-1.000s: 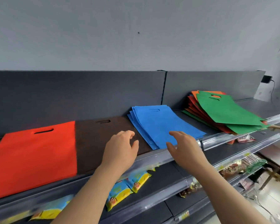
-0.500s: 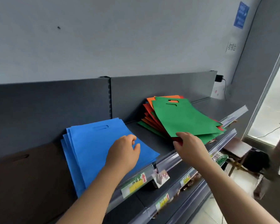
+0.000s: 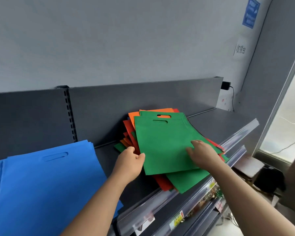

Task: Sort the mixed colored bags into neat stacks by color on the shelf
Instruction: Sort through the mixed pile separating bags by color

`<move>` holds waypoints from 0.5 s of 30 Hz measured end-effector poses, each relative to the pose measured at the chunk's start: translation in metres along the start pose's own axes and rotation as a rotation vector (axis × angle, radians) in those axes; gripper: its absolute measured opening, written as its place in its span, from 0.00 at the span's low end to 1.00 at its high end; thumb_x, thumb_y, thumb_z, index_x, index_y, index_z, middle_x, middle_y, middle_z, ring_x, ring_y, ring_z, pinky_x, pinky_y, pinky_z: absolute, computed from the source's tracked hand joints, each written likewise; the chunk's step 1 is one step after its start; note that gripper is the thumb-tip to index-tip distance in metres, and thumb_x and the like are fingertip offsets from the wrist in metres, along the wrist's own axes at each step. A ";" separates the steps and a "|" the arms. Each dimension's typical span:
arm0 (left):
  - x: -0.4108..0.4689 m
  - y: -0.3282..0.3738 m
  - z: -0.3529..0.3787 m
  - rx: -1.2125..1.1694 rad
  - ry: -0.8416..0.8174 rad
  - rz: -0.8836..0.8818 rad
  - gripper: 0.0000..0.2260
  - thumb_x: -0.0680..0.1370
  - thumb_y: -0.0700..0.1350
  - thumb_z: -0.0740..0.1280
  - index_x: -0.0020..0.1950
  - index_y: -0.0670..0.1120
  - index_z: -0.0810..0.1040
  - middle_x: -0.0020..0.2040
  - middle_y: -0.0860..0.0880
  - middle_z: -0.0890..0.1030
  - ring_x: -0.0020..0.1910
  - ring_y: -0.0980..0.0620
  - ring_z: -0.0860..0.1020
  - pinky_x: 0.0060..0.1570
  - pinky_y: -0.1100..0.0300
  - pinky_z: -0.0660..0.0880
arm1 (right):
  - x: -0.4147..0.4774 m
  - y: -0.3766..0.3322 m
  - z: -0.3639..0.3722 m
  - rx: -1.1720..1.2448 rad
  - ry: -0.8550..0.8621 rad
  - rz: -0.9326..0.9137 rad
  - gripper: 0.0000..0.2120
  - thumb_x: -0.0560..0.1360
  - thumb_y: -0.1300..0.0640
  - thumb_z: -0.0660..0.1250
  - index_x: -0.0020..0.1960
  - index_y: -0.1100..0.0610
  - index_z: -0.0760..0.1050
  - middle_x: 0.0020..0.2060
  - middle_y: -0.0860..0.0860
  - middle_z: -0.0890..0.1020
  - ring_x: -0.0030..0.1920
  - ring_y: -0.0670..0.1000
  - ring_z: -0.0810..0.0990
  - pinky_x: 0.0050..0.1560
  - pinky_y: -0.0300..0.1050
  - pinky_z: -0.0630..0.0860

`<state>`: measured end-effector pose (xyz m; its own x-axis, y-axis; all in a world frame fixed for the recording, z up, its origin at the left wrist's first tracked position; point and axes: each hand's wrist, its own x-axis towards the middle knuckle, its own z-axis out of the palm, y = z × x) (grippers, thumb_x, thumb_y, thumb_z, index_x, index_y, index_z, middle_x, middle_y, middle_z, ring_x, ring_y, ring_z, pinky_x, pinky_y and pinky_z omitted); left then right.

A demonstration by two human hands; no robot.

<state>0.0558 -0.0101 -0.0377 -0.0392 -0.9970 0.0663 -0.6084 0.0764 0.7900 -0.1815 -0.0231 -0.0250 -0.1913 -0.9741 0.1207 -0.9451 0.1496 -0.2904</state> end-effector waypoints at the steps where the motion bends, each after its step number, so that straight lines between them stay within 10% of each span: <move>1: 0.005 0.001 0.006 -0.029 0.021 -0.029 0.26 0.81 0.49 0.60 0.76 0.40 0.59 0.36 0.57 0.74 0.38 0.63 0.71 0.46 0.63 0.66 | 0.008 0.006 0.002 -0.003 -0.042 -0.029 0.15 0.79 0.50 0.57 0.55 0.60 0.75 0.52 0.56 0.80 0.50 0.55 0.78 0.55 0.51 0.75; 7: 0.022 0.006 0.028 -0.195 0.238 -0.188 0.09 0.75 0.46 0.69 0.54 0.47 0.77 0.49 0.50 0.81 0.44 0.52 0.79 0.41 0.57 0.76 | 0.025 0.020 0.008 0.132 -0.083 -0.306 0.16 0.78 0.54 0.60 0.63 0.56 0.76 0.59 0.50 0.79 0.55 0.51 0.78 0.57 0.45 0.75; 15: 0.019 0.017 0.049 -0.213 0.299 -0.189 0.07 0.76 0.45 0.67 0.54 0.49 0.75 0.48 0.52 0.80 0.44 0.53 0.79 0.40 0.58 0.76 | 0.058 0.061 0.005 0.050 -0.063 -0.260 0.19 0.78 0.51 0.59 0.66 0.58 0.70 0.60 0.55 0.78 0.59 0.56 0.75 0.59 0.48 0.71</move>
<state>0.0058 -0.0286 -0.0528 0.3090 -0.9493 0.0572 -0.4036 -0.0764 0.9117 -0.2487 -0.0716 -0.0407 0.0747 -0.9875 0.1385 -0.9457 -0.1142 -0.3044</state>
